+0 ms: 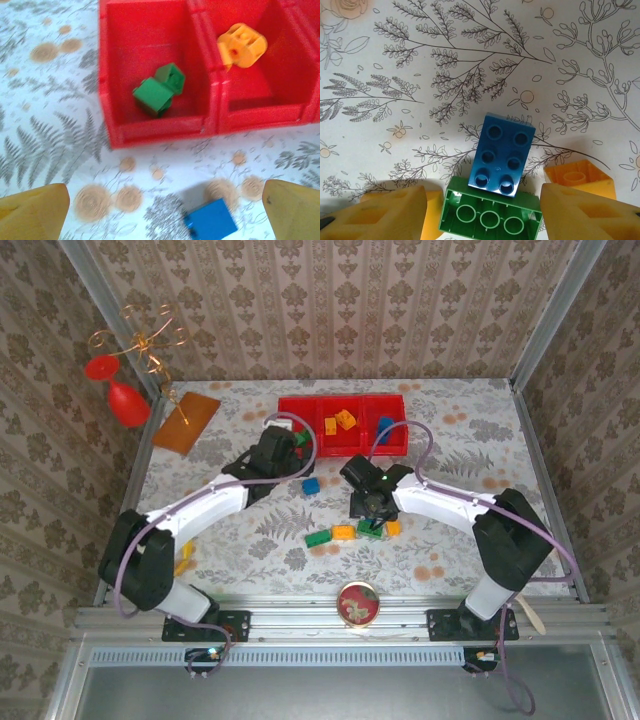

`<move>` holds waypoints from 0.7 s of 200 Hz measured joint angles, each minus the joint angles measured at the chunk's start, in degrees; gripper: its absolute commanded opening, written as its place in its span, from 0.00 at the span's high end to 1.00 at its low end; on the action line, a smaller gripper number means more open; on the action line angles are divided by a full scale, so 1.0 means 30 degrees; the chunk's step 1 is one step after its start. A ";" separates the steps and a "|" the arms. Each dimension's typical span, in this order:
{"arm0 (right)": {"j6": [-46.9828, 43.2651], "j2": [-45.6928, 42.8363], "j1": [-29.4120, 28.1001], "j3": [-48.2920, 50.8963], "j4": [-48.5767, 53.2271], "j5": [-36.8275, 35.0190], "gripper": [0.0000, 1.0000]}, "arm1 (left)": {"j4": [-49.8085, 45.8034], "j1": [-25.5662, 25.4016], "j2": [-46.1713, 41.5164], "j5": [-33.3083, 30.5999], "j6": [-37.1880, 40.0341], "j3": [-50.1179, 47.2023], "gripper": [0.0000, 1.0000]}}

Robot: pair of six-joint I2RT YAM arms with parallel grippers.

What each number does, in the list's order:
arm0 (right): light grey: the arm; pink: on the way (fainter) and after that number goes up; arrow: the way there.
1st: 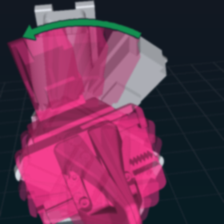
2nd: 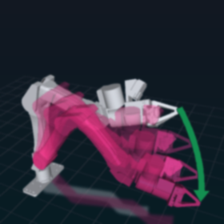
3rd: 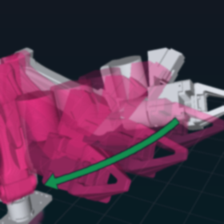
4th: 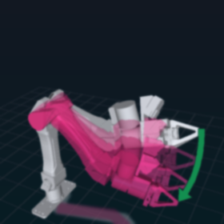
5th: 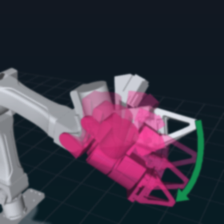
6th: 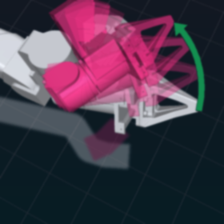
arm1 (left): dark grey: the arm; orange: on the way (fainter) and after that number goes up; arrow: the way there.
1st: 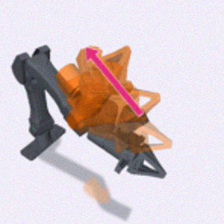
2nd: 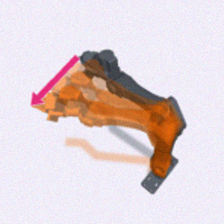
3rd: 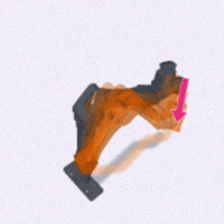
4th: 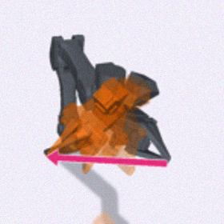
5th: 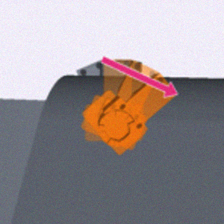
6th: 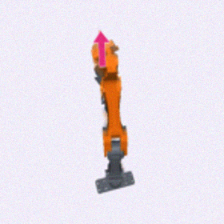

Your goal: Sort the legos into containers by color

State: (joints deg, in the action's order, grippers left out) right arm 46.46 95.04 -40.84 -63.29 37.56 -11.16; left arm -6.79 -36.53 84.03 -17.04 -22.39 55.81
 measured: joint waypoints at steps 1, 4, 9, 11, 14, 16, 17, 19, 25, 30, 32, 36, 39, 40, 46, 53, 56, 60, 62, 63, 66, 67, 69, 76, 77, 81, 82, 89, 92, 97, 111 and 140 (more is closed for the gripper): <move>0.0015 0.0015 0.0000 0.0000 0.0007 0.0007 0.38 | -0.0007 0.0029 -0.0095 -0.0007 -0.0022 -0.0117 0.00; 0.0022 0.0073 0.0000 -0.0007 0.0022 0.0029 0.38 | -0.0029 0.0102 -0.0313 -0.0051 -0.0087 -0.0342 0.00; 0.0080 0.0117 0.0000 -0.0022 0.0051 0.0029 0.38 | -0.0007 0.0219 -0.0641 -0.0080 -0.0197 -0.0707 0.00; 0.0080 0.0146 0.0000 -0.0036 0.0073 0.0036 0.38 | -0.0007 0.0262 -0.0801 -0.0102 -0.0233 -0.0860 0.00; 0.0102 0.0175 0.0000 -0.0051 0.0102 0.0036 0.38 | 0.0007 0.0350 -0.1005 -0.0124 -0.0291 -0.1078 0.00; 0.0102 0.0204 0.0000 -0.0058 0.0124 0.0036 0.38 | -0.0007 0.0393 -0.1151 -0.0138 -0.0342 -0.1224 0.00; 0.0102 0.0211 0.0000 -0.0066 0.0131 0.0036 0.38 | -0.0007 0.0408 -0.1209 -0.0138 -0.0357 -0.1275 0.00; 0.0117 0.0233 -0.0007 -0.0080 0.0146 0.0036 0.38 | 0.0000 0.0474 -0.1370 -0.0153 -0.0408 -0.1435 0.00; 0.0153 0.0299 -0.0022 -0.0109 0.0168 0.0044 0.38 | -0.0015 0.0619 -0.1749 -0.0219 -0.0495 -0.1807 0.00; 0.0160 0.0350 -0.0029 -0.0138 0.0168 0.0044 0.39 | -0.0007 0.0736 -0.2055 -0.0262 -0.0576 -0.2106 0.00; 0.0160 0.0379 -0.0036 -0.0146 0.0168 0.0044 0.38 | 0.0000 0.0780 -0.2193 -0.0277 -0.0627 -0.2229 0.00; 0.0168 0.0415 -0.0044 -0.0160 0.0168 0.0044 0.38 | 0.0015 0.0867 -0.2390 -0.0284 -0.0685 -0.2433 0.00; 0.0168 0.0452 -0.0051 -0.0175 0.0175 0.0051 0.38 | 0.0022 0.0962 -0.2608 -0.0306 -0.0707 -0.2637 0.00; 0.0168 0.0459 -0.0058 -0.0182 0.0189 0.0051 0.38 | 0.0022 0.0984 -0.2652 -0.0306 -0.0714 -0.2688 0.00; 0.0182 0.0532 -0.0073 -0.0219 0.0219 0.0080 0.38 | 0.0000 0.1122 -0.2965 -0.0335 -0.0794 -0.3002 0.00; 0.0226 0.0634 -0.0080 -0.0255 0.0240 0.0095 0.39 | 0.0015 0.1275 -0.3279 -0.0342 -0.0889 -0.3351 0.00; 0.0233 0.0678 -0.0095 -0.0270 0.0240 0.0095 0.39 | 0.0007 0.1341 -0.3388 -0.0342 -0.0933 -0.3483 0.00; 0.0240 0.0743 -0.0095 -0.0291 0.0262 0.0102 0.39 | 0.0015 0.1443 -0.3548 -0.0342 -0.0991 -0.3679 0.00; 0.0248 0.0772 -0.0109 -0.0306 0.0277 0.0102 0.39 | 0.0007 0.1486 -0.3606 -0.0335 -0.1027 -0.3767 0.00; 0.0248 0.0794 -0.0109 -0.0306 0.0284 0.0102 0.39 | 0.0007 0.1501 -0.3628 -0.0342 -0.1042 -0.3789 0.00; 0.0248 0.0867 -0.0109 -0.0335 0.0306 0.0131 0.39 | 0.0007 0.1566 -0.3723 -0.0335 -0.1078 -0.3905 0.00; 0.0255 0.0874 -0.0109 -0.0342 0.0321 0.0138 0.39 | 0.0015 0.1603 -0.3752 -0.0335 -0.1115 -0.3971 0.00; 0.0262 0.0925 -0.0109 -0.0357 0.0328 0.0146 0.39 | 0.0007 0.1625 -0.3789 -0.0335 -0.1129 -0.4022 0.00; 0.0299 0.1078 -0.0109 -0.0423 0.0372 0.0175 0.39 | 0.0000 0.1763 -0.3942 -0.0335 -0.1202 -0.4262 0.00; 0.0306 0.1122 -0.0109 -0.0430 0.0372 0.0175 0.38 | 0.0000 0.1770 -0.3949 -0.0335 -0.1209 -0.4284 0.00; 0.0313 0.1202 -0.0109 -0.0466 0.0372 0.0182 0.39 | -0.0015 0.1858 -0.4014 -0.0321 -0.1268 -0.4386 0.00; 0.0313 0.1239 -0.0109 -0.0481 0.0372 0.0182 0.39 | -0.0015 0.1865 -0.4022 -0.0321 -0.1268 -0.4408 0.00; 0.0350 0.1399 -0.0109 -0.0546 0.0372 0.0182 0.39 | -0.0007 0.1982 -0.4080 -0.0306 -0.1341 -0.4546 0.00; 0.0372 0.1464 -0.0109 -0.0568 0.0357 0.0189 0.39 | 0.0000 0.2011 -0.4109 -0.0306 -0.1370 -0.4605 0.00; 0.0393 0.1552 -0.0109 -0.0605 0.0372 0.0204 0.39 | -0.0007 0.2098 -0.4131 -0.0277 -0.1413 -0.4663 0.00; 0.0444 0.1763 -0.0109 -0.0678 0.0364 0.0233 0.39 | 0.0007 0.2222 -0.4138 -0.0255 -0.1566 -0.4809 0.00; 0.0444 0.2244 -0.0109 -0.0911 0.0342 0.0233 0.39 | 0.0000 0.2346 -0.4138 -0.0109 -0.1705 -0.4976 0.00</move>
State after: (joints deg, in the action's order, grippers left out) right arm 47.79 101.78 -41.17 -66.02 38.59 -10.46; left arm -6.79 -29.50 71.61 -17.37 -27.51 40.88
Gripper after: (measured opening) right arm 0.614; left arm 0.999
